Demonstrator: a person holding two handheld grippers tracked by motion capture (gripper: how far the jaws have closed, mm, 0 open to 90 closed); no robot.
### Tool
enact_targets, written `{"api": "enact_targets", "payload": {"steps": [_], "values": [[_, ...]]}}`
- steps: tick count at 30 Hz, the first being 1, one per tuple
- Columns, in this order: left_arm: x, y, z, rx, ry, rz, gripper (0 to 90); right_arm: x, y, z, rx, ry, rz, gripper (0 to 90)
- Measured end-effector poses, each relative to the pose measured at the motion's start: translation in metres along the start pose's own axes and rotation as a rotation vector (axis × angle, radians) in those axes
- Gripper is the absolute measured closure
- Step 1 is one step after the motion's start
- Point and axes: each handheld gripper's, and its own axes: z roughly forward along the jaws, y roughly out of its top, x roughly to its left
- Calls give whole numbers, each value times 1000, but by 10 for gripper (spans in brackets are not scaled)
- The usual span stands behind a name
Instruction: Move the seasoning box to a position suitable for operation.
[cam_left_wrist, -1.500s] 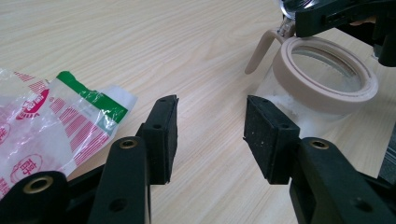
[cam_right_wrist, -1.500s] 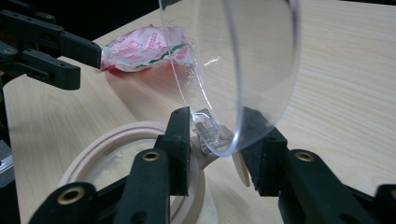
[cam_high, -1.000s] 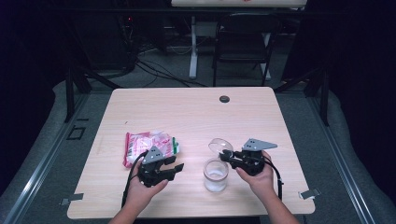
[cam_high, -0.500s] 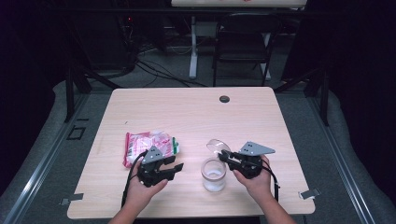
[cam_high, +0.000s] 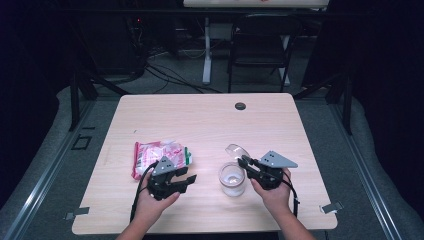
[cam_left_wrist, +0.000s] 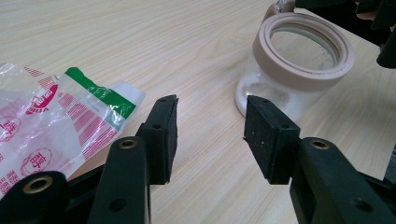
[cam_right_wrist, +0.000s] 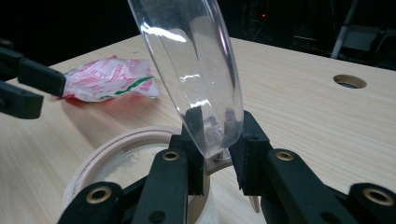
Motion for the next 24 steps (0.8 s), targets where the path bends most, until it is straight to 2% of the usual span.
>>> {"api": "enact_targets", "payload": {"steps": [5,11,17,21,24], "values": [[1,0,-1,0,2,6,549,-4,-3,-1,9,-13,-1,762],[1,1,-1,-7,0,3,549,-8,-7,-5,13,-20,31,760],[0,2,0,-6,-7,5,548,-12,-11,-7,27,-2,53,757],[0,2,2,-5,-11,8,547,-12,-11,-8,32,-6,37,753],[0,3,3,-3,-16,11,546,-12,-12,-10,43,-12,23,711]]}}
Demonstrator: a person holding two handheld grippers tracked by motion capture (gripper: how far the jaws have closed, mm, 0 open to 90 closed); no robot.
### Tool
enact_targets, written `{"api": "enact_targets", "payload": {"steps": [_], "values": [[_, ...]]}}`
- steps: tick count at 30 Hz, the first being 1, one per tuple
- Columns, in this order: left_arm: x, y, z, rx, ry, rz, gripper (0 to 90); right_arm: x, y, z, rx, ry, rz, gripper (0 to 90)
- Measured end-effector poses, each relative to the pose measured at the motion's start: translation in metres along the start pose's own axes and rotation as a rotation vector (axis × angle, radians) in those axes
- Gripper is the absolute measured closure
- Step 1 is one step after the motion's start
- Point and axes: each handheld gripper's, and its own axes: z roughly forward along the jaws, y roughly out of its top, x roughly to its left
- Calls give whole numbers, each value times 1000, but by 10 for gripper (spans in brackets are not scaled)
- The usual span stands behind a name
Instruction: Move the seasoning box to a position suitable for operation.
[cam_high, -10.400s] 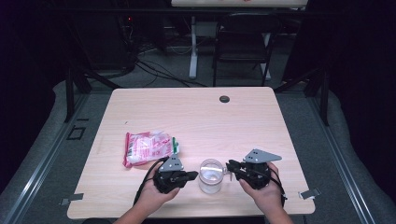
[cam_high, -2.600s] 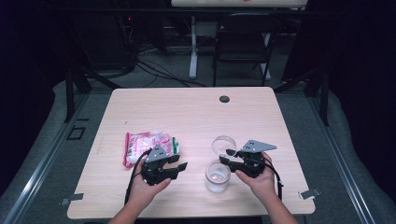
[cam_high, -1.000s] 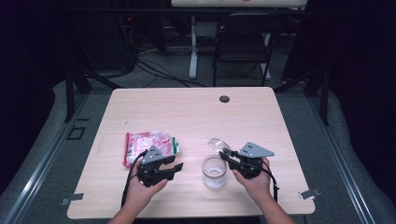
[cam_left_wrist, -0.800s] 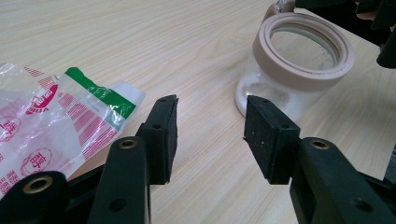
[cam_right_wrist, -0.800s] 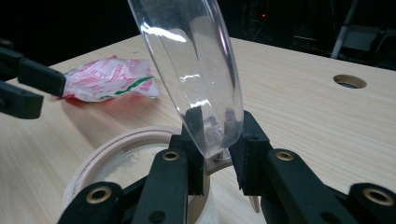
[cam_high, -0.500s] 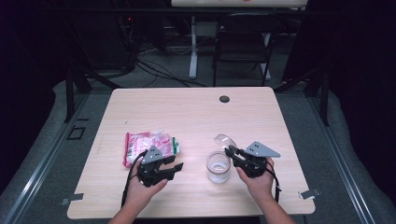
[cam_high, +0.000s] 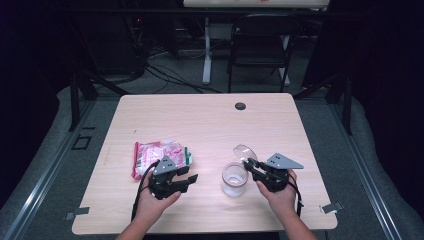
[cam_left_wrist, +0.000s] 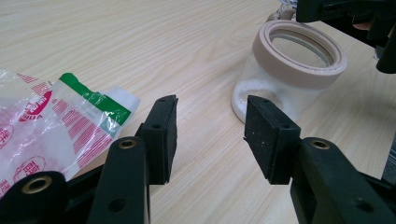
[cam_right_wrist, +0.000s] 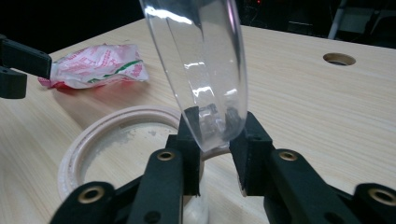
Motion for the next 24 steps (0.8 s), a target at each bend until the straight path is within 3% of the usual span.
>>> {"api": "enact_targets", "payload": {"steps": [4,9,17,24], "values": [[-1,1,3,4,-5,1,545,-1,0,-4,-3,-7,10,615],[-2,2,5,5,-11,8,542,-2,0,-8,-13,-11,7,582],[0,3,5,-2,-13,-1,539,-7,2,-17,-46,-19,35,577],[2,4,5,-10,-8,-7,537,-9,-1,-19,-38,-12,37,577]]}}
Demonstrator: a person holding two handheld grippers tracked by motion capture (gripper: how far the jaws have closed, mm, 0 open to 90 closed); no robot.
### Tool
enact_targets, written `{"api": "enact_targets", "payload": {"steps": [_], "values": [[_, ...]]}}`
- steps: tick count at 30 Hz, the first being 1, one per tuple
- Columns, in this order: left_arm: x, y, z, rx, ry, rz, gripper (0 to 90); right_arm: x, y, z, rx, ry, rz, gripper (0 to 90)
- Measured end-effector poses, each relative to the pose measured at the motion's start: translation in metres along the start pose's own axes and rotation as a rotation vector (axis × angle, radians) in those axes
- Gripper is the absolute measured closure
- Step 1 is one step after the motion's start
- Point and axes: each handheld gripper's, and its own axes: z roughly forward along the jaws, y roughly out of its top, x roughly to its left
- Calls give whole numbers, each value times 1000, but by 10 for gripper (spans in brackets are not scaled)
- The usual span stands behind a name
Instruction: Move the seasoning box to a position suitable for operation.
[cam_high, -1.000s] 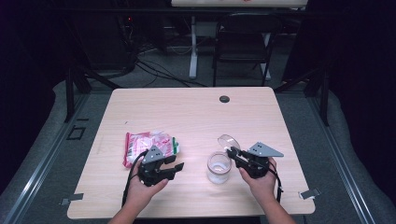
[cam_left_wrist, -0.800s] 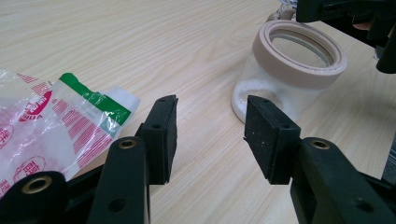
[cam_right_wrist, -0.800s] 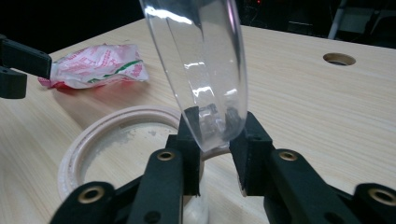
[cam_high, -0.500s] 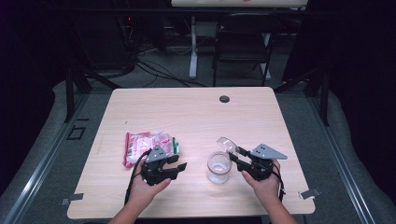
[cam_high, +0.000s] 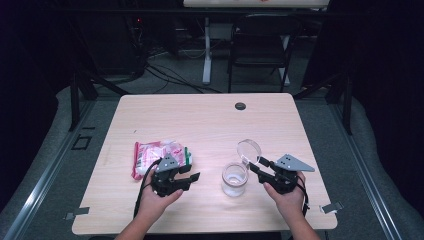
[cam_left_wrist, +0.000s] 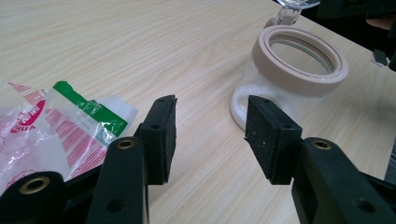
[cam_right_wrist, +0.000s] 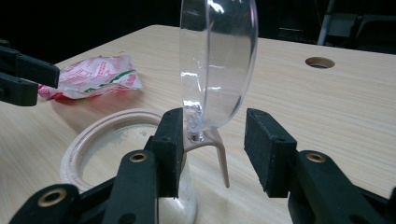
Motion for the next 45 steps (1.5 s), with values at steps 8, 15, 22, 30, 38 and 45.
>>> {"api": "enact_targets", "payload": {"steps": [8,15,22,30,38,45], "values": [[3,3,-7,-31,33,21,539,0,-2,-6,17,15,-13,539],[29,6,-30,-79,135,4,536,-1,1,-12,22,15,0,523],[53,-2,-42,-98,206,-33,463,-9,-3,-13,53,-3,17,531],[54,-10,-30,-22,255,13,464,-13,-8,-9,80,-9,47,531],[52,-17,-14,51,247,29,439,-15,-10,-6,117,-10,50,520],[53,-18,-11,71,265,28,401,-16,-10,-6,118,-20,40,504]]}}
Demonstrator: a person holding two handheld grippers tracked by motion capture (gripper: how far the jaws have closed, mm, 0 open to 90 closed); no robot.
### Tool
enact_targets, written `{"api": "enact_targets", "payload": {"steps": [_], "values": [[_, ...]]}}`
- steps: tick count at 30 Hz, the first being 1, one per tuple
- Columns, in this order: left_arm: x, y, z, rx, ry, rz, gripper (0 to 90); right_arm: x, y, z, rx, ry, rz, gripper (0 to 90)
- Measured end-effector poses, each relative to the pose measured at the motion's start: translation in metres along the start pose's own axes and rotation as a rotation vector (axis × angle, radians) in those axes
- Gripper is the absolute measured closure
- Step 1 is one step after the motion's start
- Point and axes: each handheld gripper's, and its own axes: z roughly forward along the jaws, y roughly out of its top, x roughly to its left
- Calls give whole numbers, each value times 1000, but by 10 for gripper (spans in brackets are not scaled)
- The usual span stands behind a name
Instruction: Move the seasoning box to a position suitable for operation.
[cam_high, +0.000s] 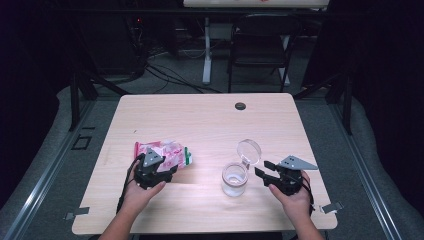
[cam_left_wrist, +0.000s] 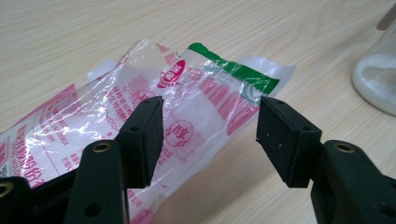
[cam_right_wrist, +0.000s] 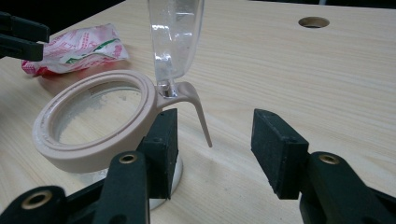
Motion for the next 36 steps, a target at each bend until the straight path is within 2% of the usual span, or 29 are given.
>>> {"api": "enact_targets", "payload": {"steps": [2,4,9,13,14,17,20,24,29,31,36], "values": [[0,0,1,5,8,2,391,1,0,1,-5,-2,4,493],[1,0,1,14,-4,0,358,0,-1,1,-2,-1,-1,485],[-3,0,3,13,-4,9,335,0,-1,2,4,-4,2,470],[-8,-1,6,21,2,32,335,0,-1,2,7,-2,8,471],[-11,-1,7,29,12,52,335,0,-1,2,7,-1,11,472],[-15,-1,11,32,22,68,336,-1,-2,2,3,4,21,476],[-19,-1,15,49,23,108,338,-1,-2,2,2,4,22,476],[-20,-1,21,58,23,105,342,-1,-2,2,10,2,17,478],[-20,-2,29,90,53,136,343,-1,-2,3,13,3,15,478],[-18,-3,34,107,83,151,344,0,-2,3,13,1,14,478],[-9,-6,39,118,125,135,347,0,-2,3,7,3,12,477]]}}
